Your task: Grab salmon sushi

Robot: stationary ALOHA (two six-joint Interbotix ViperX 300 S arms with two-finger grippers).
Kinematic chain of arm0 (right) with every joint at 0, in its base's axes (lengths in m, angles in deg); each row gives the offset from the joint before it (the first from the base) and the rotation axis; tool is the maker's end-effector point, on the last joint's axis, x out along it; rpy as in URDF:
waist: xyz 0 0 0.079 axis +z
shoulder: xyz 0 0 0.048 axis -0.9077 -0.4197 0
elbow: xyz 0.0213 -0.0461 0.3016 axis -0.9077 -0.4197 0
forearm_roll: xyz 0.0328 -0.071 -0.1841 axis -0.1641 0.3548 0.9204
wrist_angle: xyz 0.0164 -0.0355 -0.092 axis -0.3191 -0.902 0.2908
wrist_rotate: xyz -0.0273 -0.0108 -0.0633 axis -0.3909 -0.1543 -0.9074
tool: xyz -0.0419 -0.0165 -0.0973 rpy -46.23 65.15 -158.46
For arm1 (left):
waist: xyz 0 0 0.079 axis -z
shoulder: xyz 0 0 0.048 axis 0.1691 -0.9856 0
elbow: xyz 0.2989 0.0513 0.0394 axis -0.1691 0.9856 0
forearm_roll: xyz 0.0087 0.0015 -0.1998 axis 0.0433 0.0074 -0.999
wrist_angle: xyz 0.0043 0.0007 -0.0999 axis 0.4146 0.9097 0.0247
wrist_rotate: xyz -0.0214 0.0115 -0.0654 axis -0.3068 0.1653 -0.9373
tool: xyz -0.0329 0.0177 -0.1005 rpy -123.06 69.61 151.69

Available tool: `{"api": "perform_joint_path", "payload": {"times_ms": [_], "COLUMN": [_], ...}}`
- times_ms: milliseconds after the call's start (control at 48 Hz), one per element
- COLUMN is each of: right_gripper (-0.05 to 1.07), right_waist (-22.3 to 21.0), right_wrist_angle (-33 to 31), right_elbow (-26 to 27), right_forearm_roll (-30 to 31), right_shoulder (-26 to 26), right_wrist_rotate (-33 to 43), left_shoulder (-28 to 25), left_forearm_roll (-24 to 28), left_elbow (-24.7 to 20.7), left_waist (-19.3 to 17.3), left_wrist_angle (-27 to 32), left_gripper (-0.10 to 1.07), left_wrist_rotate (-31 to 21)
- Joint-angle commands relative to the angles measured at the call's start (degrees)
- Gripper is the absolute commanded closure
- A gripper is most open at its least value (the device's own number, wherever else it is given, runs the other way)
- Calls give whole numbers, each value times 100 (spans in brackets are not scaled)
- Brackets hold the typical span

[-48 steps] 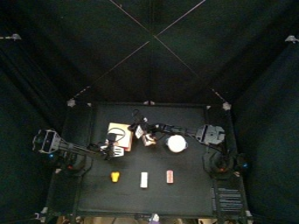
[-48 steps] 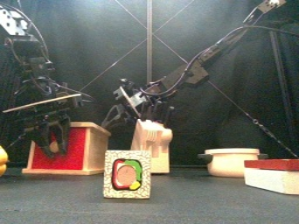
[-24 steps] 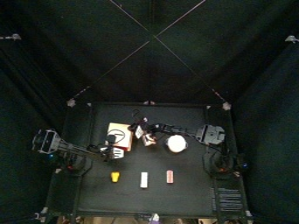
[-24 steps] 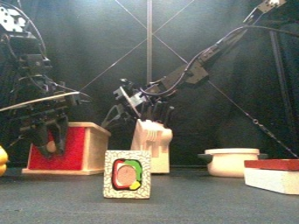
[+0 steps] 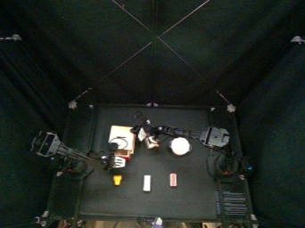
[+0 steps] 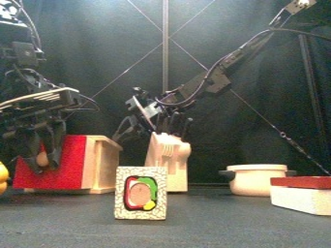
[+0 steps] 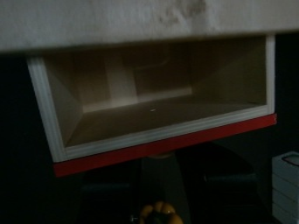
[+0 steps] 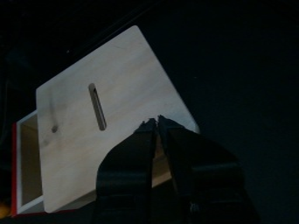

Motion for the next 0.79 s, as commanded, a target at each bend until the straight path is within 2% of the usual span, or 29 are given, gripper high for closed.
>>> {"api": "perform_joint_path", "payload": {"times_ms": [0, 167, 583, 771], "right_gripper": [48, 48, 48, 48], "right_waist": [-35, -35, -26, -18], "right_wrist_angle": [0, 0, 9, 0], "right_elbow": [18, 18, 26, 26], "right_forearm_roll": [0, 0, 0, 0], "right_shoulder": [97, 97, 97, 97], "right_wrist_rotate": [0, 0, -9, 0], "left_shoulder": [88, 97, 88, 88], "left_forearm_roll": [-88, -237, -308, -299], "left_elbow": [-141, -158, -185, -185], "left_waist": [132, 316, 369, 369], "left_wrist_angle": [0, 0, -26, -35], "left_gripper": [52, 52, 52, 48], "left_wrist_rotate": [18, 18, 18, 18]}}
